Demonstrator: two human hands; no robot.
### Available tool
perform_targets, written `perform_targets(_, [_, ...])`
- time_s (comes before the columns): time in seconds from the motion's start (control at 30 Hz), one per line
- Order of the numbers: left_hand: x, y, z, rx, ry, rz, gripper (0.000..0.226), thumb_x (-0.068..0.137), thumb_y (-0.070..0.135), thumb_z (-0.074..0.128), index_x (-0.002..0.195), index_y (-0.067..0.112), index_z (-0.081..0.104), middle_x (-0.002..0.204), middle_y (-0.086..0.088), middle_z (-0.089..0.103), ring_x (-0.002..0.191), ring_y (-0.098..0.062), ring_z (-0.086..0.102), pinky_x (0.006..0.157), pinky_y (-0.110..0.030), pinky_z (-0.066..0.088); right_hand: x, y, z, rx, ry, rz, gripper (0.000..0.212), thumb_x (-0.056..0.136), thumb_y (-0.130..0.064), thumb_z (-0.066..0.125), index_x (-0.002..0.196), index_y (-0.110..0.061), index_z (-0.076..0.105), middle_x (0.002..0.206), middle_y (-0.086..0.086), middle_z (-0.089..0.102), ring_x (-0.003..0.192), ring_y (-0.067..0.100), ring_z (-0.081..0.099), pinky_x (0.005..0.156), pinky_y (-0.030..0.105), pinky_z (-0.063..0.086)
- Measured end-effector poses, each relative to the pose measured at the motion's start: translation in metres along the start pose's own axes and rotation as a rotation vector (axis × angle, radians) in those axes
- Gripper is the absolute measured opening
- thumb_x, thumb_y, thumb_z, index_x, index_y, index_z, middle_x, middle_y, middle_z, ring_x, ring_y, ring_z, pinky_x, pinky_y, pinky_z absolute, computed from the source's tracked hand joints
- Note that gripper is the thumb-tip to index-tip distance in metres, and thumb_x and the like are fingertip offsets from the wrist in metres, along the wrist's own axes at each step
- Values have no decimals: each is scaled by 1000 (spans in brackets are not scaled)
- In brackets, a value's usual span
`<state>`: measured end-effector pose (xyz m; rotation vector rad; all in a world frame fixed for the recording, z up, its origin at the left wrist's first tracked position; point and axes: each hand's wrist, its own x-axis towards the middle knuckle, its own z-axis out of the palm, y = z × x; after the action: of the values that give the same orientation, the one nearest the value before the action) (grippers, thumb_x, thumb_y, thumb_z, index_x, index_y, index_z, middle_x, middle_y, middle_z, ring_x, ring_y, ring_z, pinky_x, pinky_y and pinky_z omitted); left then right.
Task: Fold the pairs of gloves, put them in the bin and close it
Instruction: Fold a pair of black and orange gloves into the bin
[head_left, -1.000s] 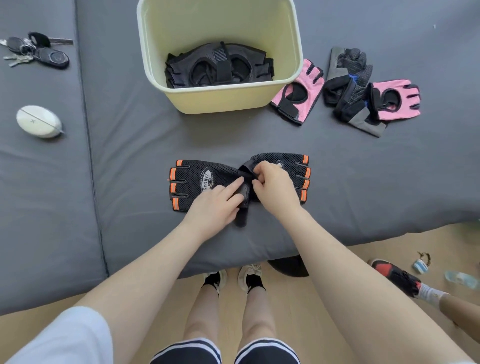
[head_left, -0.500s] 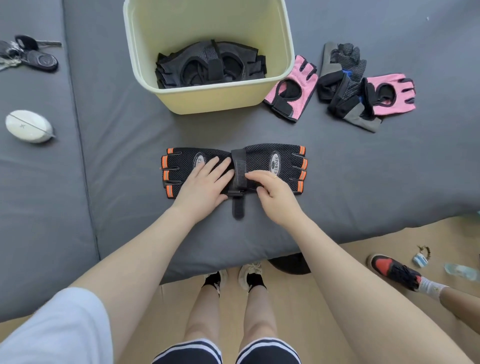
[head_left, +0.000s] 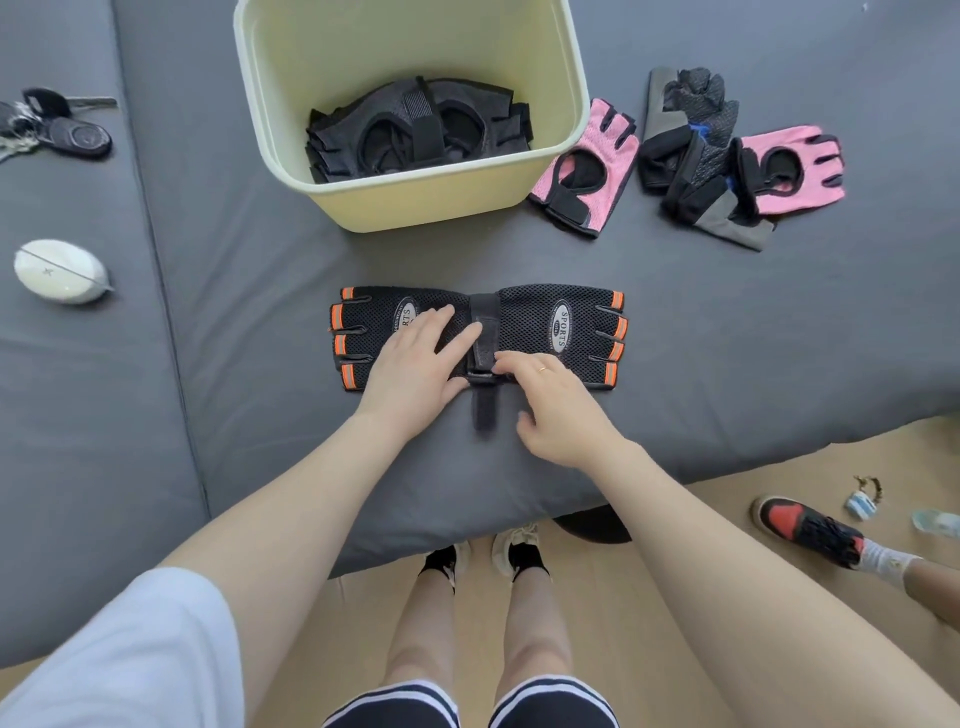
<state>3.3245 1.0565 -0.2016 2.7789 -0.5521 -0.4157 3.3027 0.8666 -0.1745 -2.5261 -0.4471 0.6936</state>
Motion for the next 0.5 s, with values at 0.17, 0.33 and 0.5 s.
perform_targets(0.17, [1, 8, -1, -49, 18, -15, 56, 63, 17, 81, 116, 15, 62, 122, -23, 58, 110, -46, 56, 84, -56, 47, 1, -3, 17, -139, 146, -37, 27, 63, -8, 72, 87, -12, 61, 124, 15, 59, 97, 37, 61, 72, 41, 53])
perform_targets(0.33, [4, 4, -3, -84, 2, 26, 43, 58, 11, 81, 99, 16, 70, 116, -20, 62, 108, -46, 56, 83, -58, 45, 12, -12, 21, 93, 306, 66, 15, 82, -20, 55, 82, -9, 63, 103, 7, 65, 86, 33, 59, 72, 40, 50])
perform_targets(0.5, [7, -2, -9, -128, -45, 69, 35, 63, 12, 82, 96, 22, 73, 121, -20, 60, 111, -47, 55, 82, -59, 46, 31, -18, 11, 369, 265, 413, 13, 86, -20, 57, 75, -20, 50, 84, -2, 51, 84, 24, 51, 84, 45, 44])
